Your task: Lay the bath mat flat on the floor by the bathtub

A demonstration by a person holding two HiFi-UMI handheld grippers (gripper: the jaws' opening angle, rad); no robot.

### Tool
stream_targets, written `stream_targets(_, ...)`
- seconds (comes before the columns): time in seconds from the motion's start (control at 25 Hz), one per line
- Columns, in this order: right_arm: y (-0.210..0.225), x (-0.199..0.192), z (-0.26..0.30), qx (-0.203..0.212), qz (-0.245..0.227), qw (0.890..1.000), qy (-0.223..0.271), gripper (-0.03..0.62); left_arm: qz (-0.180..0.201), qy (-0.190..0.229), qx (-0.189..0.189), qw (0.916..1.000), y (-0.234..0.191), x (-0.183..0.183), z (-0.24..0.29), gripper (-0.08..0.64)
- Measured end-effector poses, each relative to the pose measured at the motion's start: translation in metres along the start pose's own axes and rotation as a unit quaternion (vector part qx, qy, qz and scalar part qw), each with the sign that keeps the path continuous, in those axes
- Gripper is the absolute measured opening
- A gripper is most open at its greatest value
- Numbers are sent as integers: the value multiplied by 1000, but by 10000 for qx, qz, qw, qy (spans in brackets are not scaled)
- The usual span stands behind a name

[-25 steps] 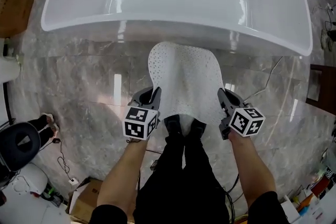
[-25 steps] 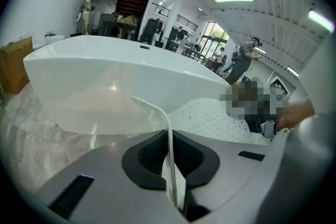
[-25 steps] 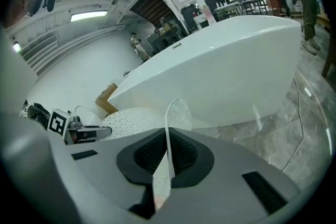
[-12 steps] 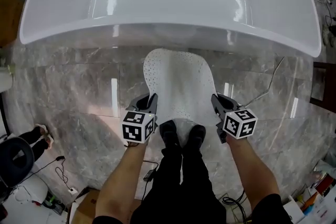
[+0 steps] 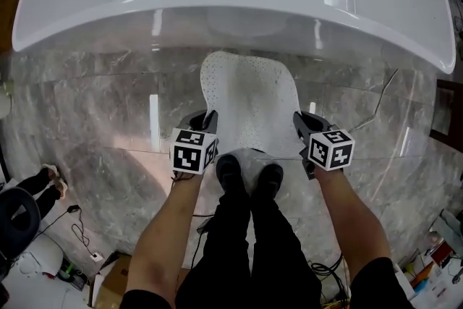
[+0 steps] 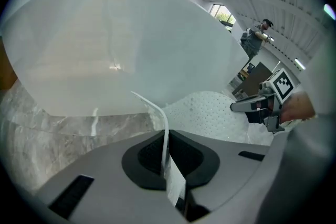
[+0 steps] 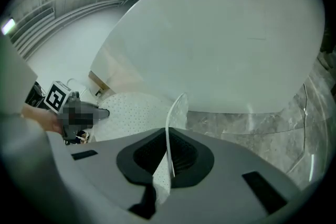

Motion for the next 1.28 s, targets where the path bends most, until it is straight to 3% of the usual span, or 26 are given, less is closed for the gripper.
stream_targets(0.68, 76, -28, 68, -251, -531, 9977, -333, 21, 428, 67, 462, 9980, -55, -15, 73, 15)
stream_targets(0.92, 78, -35, 99, -157, -689, 9961, -536, 21, 318, 164, 763, 9964, -101, -28, 76, 15)
stream_targets(1.08, 86, -41, 128, -342, -880, 9926, -762, 22, 421, 108, 953, 9945, -127, -44, 80, 15)
stream_targets(1.28, 110, -54, 154, -582, -941, 9880, -1080, 21, 171, 32, 1306, 9913, -169, -64, 89, 15)
Point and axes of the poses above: the fingertips, and each gripper's own axes: z forward along the fingers, y to its right, x out of its top, the point moved 4 cm from there along -z, backward along the fingers, and after that the axes turned 1 degree about x, right-handed, at the moved point
